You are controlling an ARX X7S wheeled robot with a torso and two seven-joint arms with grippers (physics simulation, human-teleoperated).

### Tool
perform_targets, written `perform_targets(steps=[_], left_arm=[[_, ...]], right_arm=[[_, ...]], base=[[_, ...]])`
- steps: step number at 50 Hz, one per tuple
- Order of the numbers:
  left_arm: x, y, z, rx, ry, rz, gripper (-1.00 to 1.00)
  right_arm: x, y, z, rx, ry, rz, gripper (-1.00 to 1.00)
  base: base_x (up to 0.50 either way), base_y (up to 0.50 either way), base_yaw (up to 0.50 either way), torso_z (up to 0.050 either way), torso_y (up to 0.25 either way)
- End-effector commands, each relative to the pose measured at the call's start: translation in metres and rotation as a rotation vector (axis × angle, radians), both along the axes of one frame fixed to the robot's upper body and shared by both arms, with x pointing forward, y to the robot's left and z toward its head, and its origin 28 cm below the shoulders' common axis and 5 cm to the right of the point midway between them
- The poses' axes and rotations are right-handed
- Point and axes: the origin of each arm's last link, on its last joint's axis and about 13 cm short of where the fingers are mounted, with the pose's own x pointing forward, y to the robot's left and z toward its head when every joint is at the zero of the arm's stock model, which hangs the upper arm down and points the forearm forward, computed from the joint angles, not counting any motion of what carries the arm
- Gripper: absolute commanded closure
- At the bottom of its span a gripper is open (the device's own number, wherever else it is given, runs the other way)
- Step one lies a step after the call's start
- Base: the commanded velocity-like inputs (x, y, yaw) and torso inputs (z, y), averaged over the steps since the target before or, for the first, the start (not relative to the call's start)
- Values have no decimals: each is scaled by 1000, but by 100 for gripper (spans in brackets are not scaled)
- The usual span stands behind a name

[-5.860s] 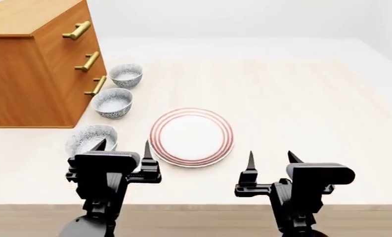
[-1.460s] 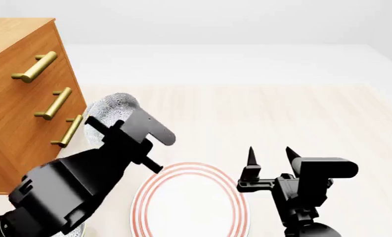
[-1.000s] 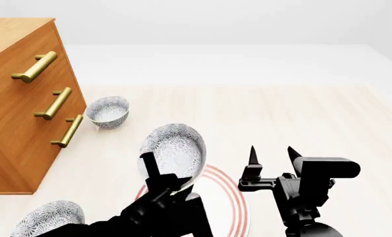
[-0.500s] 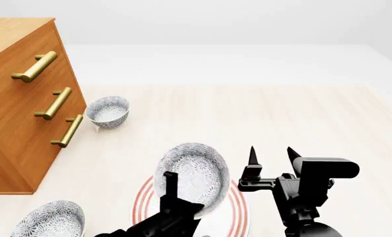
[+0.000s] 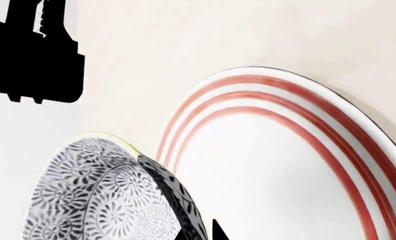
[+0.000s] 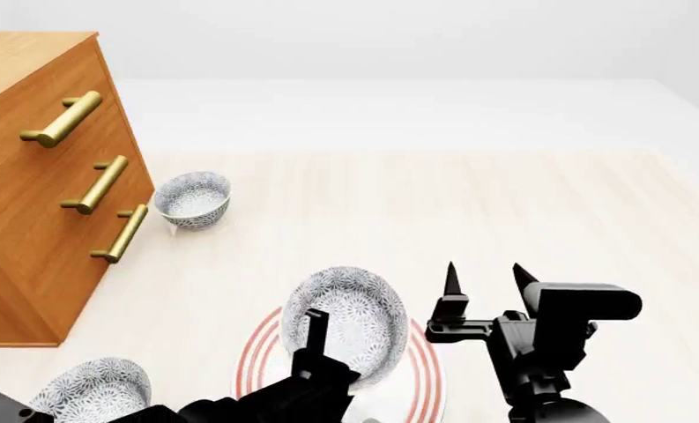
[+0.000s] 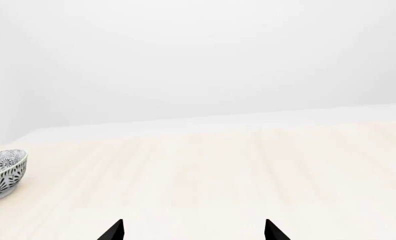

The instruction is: Put the bowl in the middle on the plate.

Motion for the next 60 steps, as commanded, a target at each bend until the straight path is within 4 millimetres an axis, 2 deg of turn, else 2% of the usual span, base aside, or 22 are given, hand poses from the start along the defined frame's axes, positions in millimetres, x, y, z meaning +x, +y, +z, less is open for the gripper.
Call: perform_targets(steps=[1, 10, 43, 60], left_arm=[[6, -2, -2, 24, 33, 3, 100], [8, -2, 5, 2, 149, 10, 100], [20, -2, -13, -4, 222, 17, 100], [21, -2, -11, -7, 218, 18, 100]], right_arm=[[-1, 0, 0, 1, -2, -1, -100], [-1, 0, -1, 3, 0, -1, -100], [-1, 0, -1, 1, 1, -4, -100], [-1, 0, -2, -2, 0, -4, -100]], base=[[0, 0, 0, 0, 0], [0, 0, 0, 0, 0], [0, 0, 0, 0, 0], [0, 0, 0, 0, 1]])
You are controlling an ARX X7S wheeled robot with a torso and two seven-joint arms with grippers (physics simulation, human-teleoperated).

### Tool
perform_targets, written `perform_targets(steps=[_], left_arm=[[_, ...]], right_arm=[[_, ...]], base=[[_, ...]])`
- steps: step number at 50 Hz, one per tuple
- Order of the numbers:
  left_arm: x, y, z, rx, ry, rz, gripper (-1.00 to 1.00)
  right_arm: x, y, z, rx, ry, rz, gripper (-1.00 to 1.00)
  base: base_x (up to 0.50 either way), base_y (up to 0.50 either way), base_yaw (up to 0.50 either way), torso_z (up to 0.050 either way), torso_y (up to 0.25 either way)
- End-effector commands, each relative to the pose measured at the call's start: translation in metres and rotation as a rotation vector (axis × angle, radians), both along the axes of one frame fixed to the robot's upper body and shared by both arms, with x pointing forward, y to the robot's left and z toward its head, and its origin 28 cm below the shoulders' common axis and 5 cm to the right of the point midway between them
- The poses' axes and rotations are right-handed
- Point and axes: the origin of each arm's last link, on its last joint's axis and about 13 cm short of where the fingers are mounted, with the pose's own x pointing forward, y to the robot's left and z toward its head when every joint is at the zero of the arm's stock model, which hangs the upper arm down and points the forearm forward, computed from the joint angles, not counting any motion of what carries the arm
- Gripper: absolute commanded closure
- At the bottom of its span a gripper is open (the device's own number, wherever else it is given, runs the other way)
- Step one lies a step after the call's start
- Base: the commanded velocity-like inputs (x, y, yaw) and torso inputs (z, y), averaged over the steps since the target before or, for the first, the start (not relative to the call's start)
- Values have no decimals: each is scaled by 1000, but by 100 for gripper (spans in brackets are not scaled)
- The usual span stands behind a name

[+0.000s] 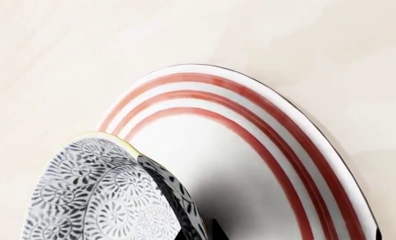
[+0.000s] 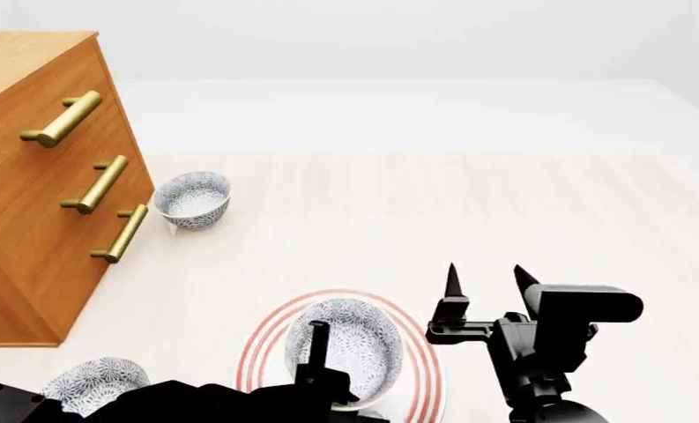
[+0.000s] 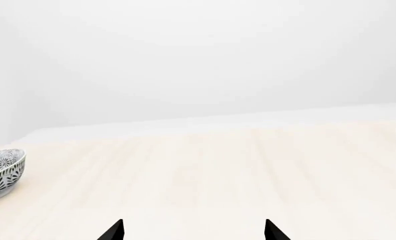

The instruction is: Put the bowl in the middle on the plate.

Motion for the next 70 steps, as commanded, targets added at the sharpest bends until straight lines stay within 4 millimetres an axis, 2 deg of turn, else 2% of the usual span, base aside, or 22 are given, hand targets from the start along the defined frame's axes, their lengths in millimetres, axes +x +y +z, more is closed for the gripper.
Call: perform_targets(steps=[1, 6, 7, 29, 37, 42, 51, 56, 60, 63, 64, 69, 70], left_arm=[[3, 0, 3, -13, -32, 3, 100], [2, -1, 4, 13, -19, -7, 100], [2, -1, 4, 22, -11, -6, -100], [-6, 0, 14, 31, 0, -38, -100], [-22, 7, 40, 8, 13, -70, -100], [-23, 12, 57, -17, -15, -65, -100], [-24, 17, 74, -79, -65, -49, -100], [-23, 24, 91, -150, -82, -29, -100], [-18, 33, 105, -304, -52, 30, -100], [-6, 40, 106, -448, -49, 168, -100], [5, 46, 107, -580, -58, 264, -100], [9, 61, 114, -904, 84, 381, -100], [13, 66, 113, -1010, 75, 471, -100]], right_arm=[[0, 0, 0, -1, 0, 1, -100], [0, 0, 0, -1, 0, 0, -100], [0, 0, 0, -1, 0, 1, -100], [0, 0, -1, 1, 1, 2, -100], [0, 1, 0, 0, -1, 5, -100], [0, 0, 3, -4, -5, 4, -100], [0, 1, 4, -4, -7, 7, -100], [0, 0, 5, -7, -7, 5, -100], [0, 0, 6, -7, -11, 3, -100], [0, 0, 6, -6, -14, 2, -100], [0, -1, 5, -5, -13, 0, -100], [0, -1, 6, -9, -11, -1, -100], [0, -1, 7, -9, -14, -1, -100]], base=[[0, 0, 0, 0, 0], [0, 0, 0, 0, 0], [0, 0, 0, 0, 0], [0, 0, 0, 0, 0], [0, 0, 0, 0, 0], [0, 0, 0, 0, 0], [0, 0, 0, 0, 0], [0, 0, 0, 0, 0], [0, 0, 0, 0, 0], [0, 0, 0, 0, 0], [0, 0, 0, 0, 0], [0, 0, 0, 0, 0], [0, 0, 0, 0, 0]])
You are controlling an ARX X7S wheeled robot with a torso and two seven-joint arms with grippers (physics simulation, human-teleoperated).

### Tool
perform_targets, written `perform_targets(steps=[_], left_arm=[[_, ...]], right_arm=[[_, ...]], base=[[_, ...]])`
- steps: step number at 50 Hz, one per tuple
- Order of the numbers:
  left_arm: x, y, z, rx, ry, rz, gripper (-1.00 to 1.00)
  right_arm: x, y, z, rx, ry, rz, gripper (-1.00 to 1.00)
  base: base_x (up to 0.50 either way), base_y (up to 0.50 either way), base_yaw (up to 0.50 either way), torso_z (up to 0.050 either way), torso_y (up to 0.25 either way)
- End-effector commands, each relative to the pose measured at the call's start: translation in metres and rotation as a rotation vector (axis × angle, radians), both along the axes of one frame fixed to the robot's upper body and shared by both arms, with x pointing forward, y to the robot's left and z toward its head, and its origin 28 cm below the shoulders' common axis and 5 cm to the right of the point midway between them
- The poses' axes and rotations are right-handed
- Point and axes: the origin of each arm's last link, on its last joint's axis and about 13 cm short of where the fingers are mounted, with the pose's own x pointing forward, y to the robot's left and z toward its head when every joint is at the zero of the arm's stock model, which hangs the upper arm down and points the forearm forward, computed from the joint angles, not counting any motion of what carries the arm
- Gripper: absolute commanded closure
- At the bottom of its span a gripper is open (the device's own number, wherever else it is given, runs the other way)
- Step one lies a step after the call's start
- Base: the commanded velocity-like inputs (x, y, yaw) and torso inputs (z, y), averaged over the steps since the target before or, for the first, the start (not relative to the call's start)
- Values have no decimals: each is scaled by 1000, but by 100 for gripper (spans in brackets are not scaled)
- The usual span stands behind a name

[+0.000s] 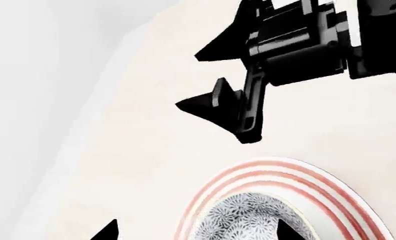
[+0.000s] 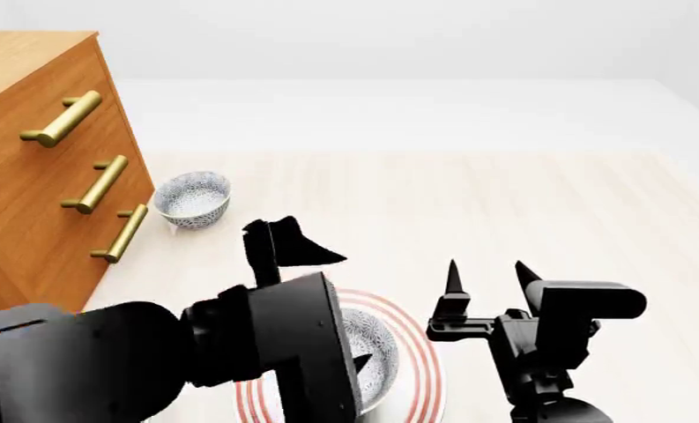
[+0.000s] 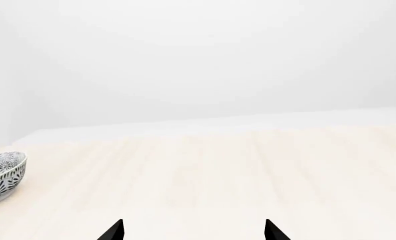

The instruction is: Put the bowl in the middle on the plate.

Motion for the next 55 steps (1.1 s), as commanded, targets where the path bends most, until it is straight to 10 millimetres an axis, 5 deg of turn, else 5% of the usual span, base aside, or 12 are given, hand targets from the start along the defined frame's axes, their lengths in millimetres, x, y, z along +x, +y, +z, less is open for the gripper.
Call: perform_targets(steps=[1, 9, 14, 31, 38, 46, 55], left_arm=[[19, 34, 16, -613, 78, 321, -100], [28, 38, -28, -921, 121, 582, -100], [26, 35, -45, -952, 112, 619, -100], [25, 29, -47, -985, 72, 605, -100], [34, 23, -29, -1044, -200, 751, -100], [29, 16, 16, -1072, -282, 663, -100], [25, 12, 48, -1094, -371, 621, -100]], right_arm=[[0, 0, 2, -3, -6, -3, -100], [2, 0, 9, -21, -20, -5, -100], [2, 0, 24, -78, -65, -13, -100], [14, 2, 72, -223, -189, -49, -100], [13, 4, 92, -251, -240, -45, -100], [10, 8, 140, -313, -365, -48, -100], [9, 14, 162, -353, -422, -30, -100]], base=[[0, 0, 0, 0, 0], [0, 0, 0, 0, 0], [0, 0, 0, 0, 0], [0, 0, 0, 0, 0], [0, 0, 0, 0, 0], [0, 0, 0, 0, 0], [0, 0, 0, 0, 0]])
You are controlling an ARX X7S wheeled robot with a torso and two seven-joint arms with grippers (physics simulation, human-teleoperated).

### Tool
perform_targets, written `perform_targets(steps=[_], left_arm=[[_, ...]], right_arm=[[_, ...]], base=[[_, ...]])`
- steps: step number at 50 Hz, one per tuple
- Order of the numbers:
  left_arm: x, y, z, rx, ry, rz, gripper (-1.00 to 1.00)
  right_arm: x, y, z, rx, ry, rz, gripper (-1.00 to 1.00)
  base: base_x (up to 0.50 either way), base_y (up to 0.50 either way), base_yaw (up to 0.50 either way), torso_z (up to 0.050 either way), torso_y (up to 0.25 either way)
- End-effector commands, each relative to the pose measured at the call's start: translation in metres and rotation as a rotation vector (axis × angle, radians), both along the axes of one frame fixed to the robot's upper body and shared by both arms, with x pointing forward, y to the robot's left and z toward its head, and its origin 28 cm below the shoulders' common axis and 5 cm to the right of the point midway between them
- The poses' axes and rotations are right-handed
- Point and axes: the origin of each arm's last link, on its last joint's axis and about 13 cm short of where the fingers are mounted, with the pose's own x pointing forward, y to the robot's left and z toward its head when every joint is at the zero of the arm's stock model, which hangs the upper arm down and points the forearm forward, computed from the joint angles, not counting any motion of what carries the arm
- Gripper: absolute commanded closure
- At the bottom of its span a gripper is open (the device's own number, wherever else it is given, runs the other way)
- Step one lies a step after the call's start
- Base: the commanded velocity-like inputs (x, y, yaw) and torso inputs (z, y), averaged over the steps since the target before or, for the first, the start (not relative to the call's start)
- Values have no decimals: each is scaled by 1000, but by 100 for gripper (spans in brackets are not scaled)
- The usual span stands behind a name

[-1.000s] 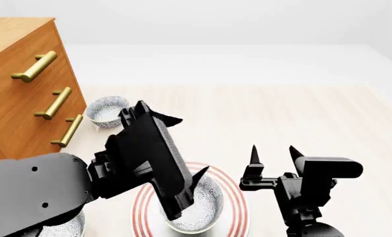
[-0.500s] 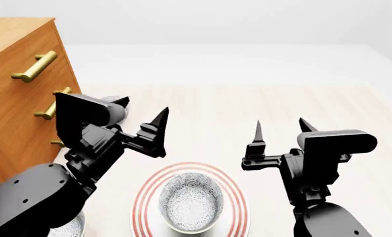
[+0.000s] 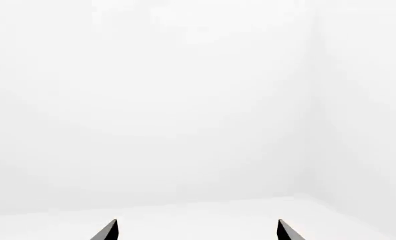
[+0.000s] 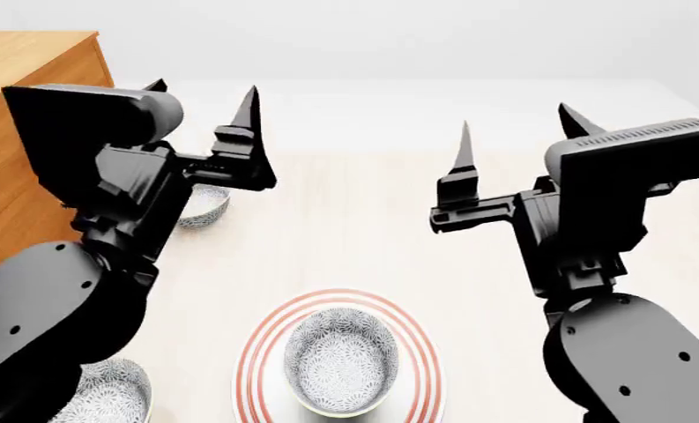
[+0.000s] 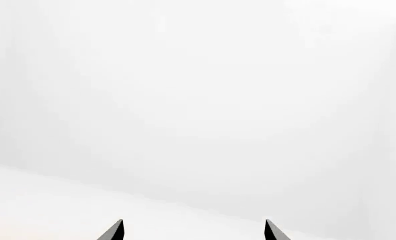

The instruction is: Put the bowl in the middle on the plate.

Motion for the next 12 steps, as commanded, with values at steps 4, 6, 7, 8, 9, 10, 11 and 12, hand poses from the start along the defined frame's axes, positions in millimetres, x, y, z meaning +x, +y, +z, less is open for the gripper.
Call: perform_targets(steps=[4, 6, 7, 8, 9, 10, 11, 12], left_arm=[[-6, -5, 38, 2, -136, 40, -100], [-6, -4, 40, -4, -140, 43, -100], [-6, -4, 41, -13, -148, 51, -100], [-7, -4, 41, -11, -151, 52, -100], [-7, -4, 42, -14, -151, 50, -100], [-7, -4, 42, -14, -151, 50, -100], [-8, -4, 42, -20, -154, 50, -100], [-8, -4, 42, -18, -152, 48, -100]], right_arm=[[-6, 6, 38, -72, -103, 10, -100], [-7, 6, 41, -75, -114, 12, -100], [-7, 6, 42, -74, -117, 14, -100], [-7, 7, 43, -75, -119, 14, -100], [-8, 7, 43, -77, -120, 16, -100], [-8, 7, 43, -77, -120, 16, -100], [-8, 7, 44, -79, -122, 20, -100], [-8, 8, 44, -80, -123, 21, -100]], base=[[0, 0, 0, 0, 0], [0, 0, 0, 0, 0], [0, 0, 0, 0, 0], [0, 0, 0, 0, 0], [0, 0, 0, 0, 0], [0, 0, 0, 0, 0], [0, 0, 0, 0, 0], [0, 0, 0, 0, 0]])
